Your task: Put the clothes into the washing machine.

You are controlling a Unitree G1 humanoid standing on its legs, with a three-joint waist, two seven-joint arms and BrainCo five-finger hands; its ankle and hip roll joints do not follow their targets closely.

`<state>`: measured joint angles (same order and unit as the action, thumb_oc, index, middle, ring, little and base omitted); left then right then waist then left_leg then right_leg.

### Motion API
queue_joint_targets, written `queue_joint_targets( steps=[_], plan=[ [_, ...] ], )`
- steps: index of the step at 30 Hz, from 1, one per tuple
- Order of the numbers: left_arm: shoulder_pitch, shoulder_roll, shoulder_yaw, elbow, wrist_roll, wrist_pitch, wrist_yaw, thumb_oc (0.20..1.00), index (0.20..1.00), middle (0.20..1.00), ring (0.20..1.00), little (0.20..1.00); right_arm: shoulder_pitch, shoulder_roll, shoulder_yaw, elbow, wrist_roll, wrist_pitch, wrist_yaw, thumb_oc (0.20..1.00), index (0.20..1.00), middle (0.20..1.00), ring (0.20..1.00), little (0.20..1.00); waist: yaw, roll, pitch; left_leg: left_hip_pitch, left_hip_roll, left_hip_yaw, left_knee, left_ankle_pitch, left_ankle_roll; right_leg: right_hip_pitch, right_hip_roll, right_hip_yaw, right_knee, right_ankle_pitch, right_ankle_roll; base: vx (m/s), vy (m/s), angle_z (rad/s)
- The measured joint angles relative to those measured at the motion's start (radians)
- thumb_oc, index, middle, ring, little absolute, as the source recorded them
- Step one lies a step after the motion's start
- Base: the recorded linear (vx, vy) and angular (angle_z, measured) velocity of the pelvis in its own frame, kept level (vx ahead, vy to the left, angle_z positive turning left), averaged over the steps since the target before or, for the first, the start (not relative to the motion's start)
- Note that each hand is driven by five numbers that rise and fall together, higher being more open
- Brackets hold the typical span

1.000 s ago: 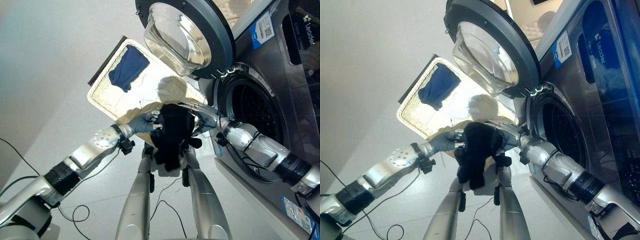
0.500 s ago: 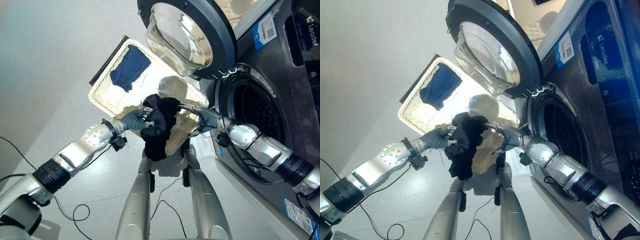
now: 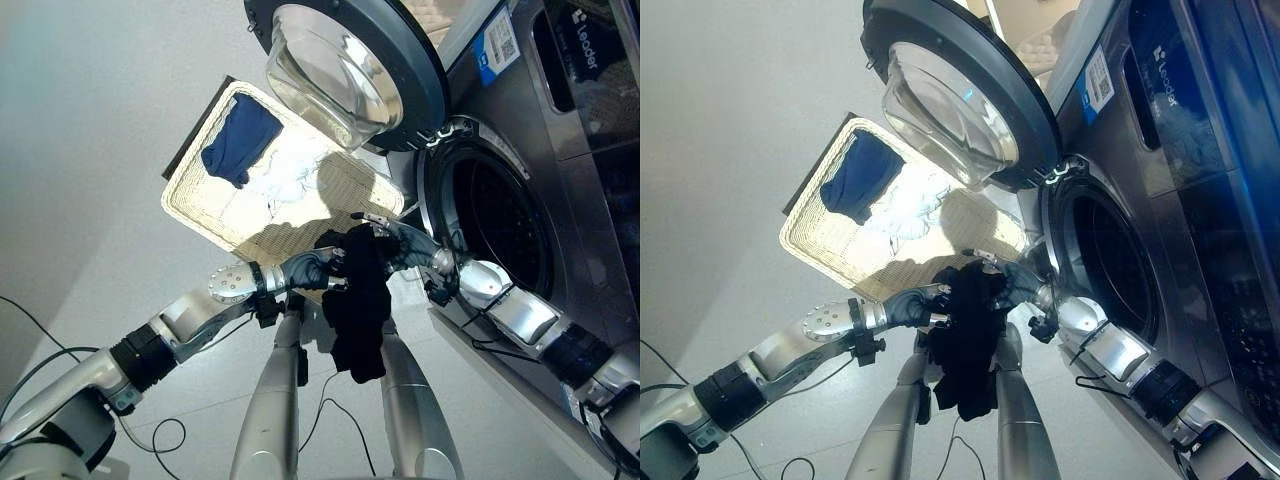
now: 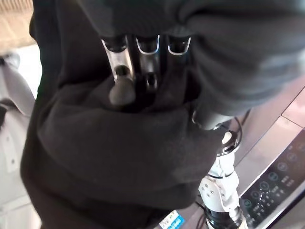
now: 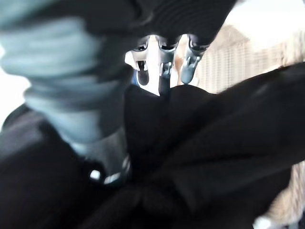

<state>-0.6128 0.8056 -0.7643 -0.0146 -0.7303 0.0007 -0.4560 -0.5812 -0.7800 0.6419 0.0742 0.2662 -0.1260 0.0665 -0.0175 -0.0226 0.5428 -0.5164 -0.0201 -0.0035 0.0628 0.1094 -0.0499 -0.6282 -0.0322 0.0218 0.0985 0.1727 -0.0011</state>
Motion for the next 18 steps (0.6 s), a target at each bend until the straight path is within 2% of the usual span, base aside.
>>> queue_joint_targets(
  steps=[5, 18],
  plan=[
    [0.022, -0.011, 0.027, 0.011, 0.000, -0.005, 0.027, 0.200, 0.200, 0.200, 0.200, 0.200, 0.038, 0.045, -0.040, 0.011, -0.023, -0.017, -0.073, 1.000, 1.000, 1.000, 1.000, 1.000, 0.000, 0.000, 0.000, 0.000, -0.002, 0.002, -0.003, -0.001, 0.001, -0.002, 0.003, 0.003, 0.000, 0.000, 0.001, 0.00, 0.020, -0.01],
    [0.022, -0.010, 0.041, 0.013, 0.001, -0.005, 0.037, 0.200, 0.200, 0.200, 0.200, 0.200, 0.015, 0.012, -0.039, 0.009, -0.142, -0.015, -0.076, 1.000, 1.000, 1.000, 1.000, 1.000, 0.003, 0.000, 0.000, 0.000, -0.001, 0.001, -0.002, 0.000, 0.001, -0.002, 0.004, 0.002, 0.000, 0.000, 0.000, 0.00, 0.000, 0.00]
  ],
)
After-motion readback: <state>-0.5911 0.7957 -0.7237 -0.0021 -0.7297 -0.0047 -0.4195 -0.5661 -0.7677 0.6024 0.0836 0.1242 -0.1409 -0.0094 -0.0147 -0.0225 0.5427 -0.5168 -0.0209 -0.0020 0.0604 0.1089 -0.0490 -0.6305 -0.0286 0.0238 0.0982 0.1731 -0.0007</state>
